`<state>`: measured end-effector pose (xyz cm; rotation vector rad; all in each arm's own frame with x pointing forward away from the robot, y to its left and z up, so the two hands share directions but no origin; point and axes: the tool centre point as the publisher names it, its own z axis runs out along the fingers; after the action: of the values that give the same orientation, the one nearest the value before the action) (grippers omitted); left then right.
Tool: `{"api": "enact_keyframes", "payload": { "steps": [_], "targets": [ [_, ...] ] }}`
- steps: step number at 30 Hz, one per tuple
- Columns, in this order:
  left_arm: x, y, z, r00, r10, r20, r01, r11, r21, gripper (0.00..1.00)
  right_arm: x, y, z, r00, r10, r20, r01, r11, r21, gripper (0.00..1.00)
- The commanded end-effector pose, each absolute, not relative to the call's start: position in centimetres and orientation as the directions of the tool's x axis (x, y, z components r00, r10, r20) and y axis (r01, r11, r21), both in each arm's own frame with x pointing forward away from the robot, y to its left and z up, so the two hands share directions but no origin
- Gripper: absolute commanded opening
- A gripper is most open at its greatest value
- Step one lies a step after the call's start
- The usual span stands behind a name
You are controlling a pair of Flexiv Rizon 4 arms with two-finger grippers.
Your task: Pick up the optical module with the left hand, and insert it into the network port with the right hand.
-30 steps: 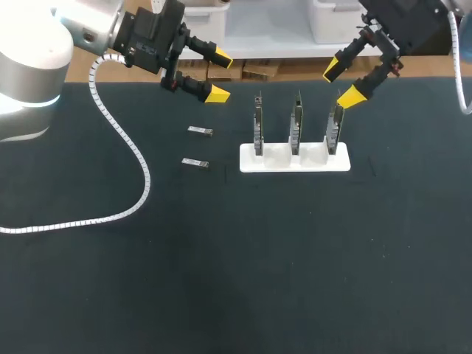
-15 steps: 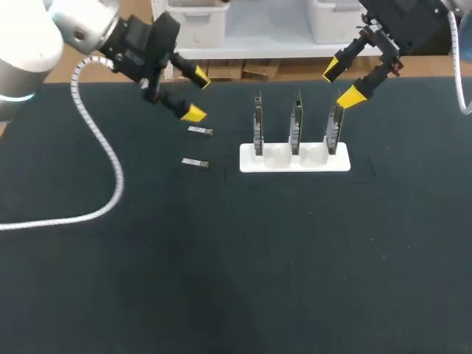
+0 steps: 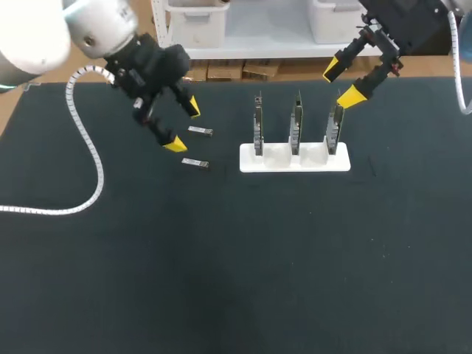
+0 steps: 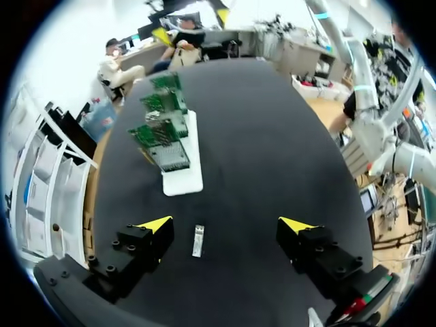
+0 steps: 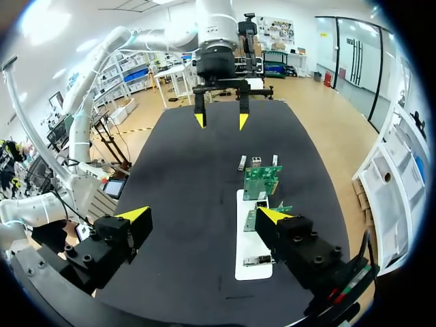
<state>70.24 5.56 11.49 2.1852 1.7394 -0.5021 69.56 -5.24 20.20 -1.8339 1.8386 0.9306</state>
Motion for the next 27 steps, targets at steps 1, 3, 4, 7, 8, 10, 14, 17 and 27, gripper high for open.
{"api": "enact_keyframes", "payload": {
  "steps": [1, 3, 4, 7, 8, 10, 14, 17, 27],
  "targets": [
    [71.4, 5.2, 11.3, 0.201, 0.914, -0.352, 0.975, -0.22, -0.014, 1.0, 69.7, -5.2, 20.2, -0.075, -0.728, -0.682, -0.98, -0.073, 0.186, 1.0],
    [71.4, 5.2, 11.3, 0.201, 0.914, -0.352, 0.975, -0.22, -0.014, 1.0, 69.7, -5.2, 20.2, -0.075, -0.728, -0.682, -0.98, -0.073, 0.186, 1.0],
    [71.4, 5.2, 11.3, 0.201, 0.914, -0.352, 0.975, -0.22, -0.014, 1.0, 69.7, -5.2, 20.2, -0.075, -0.728, -0.682, -0.98, -0.073, 0.186, 1.0],
    [71.4, 5.2, 11.3, 0.201, 0.914, -0.352, 0.975, -0.22, -0.014, 1.0, 69.7, -5.2, 20.2, -0.075, -0.728, -0.682, -0.98, -0.073, 0.186, 1.0],
    [71.4, 5.2, 11.3, 0.201, 0.914, -0.352, 0.975, -0.22, -0.014, 1.0, 69.7, -5.2, 20.2, -0.075, -0.728, -0.682, -0.98, -0.073, 0.186, 1.0],
    [71.4, 5.2, 11.3, 0.201, 0.914, -0.352, 0.975, -0.22, -0.014, 1.0, 69.7, -5.2, 20.2, -0.075, -0.728, -0.682, -0.98, -0.073, 0.186, 1.0],
    [71.4, 5.2, 11.3, 0.201, 0.914, -0.352, 0.975, -0.22, -0.014, 1.0, 69.7, -5.2, 20.2, -0.075, -0.728, -0.682, -0.98, -0.073, 0.186, 1.0],
    [72.0, 4.4, 11.6, 0.194, 0.931, -0.31, 0.98, -0.198, 0.018, 1.0, 69.7, -5.2, 20.2, -0.075, -0.728, -0.682, -0.98, -0.073, 0.186, 1.0],
    [69.1, 5.0, 11.4, 0.233, 0.97, -0.061, 0.971, -0.229, 0.068, 1.0, 69.7, -5.2, 20.2, -0.075, -0.728, -0.682, -0.98, -0.073, 0.186, 1.0]
  ]
}}
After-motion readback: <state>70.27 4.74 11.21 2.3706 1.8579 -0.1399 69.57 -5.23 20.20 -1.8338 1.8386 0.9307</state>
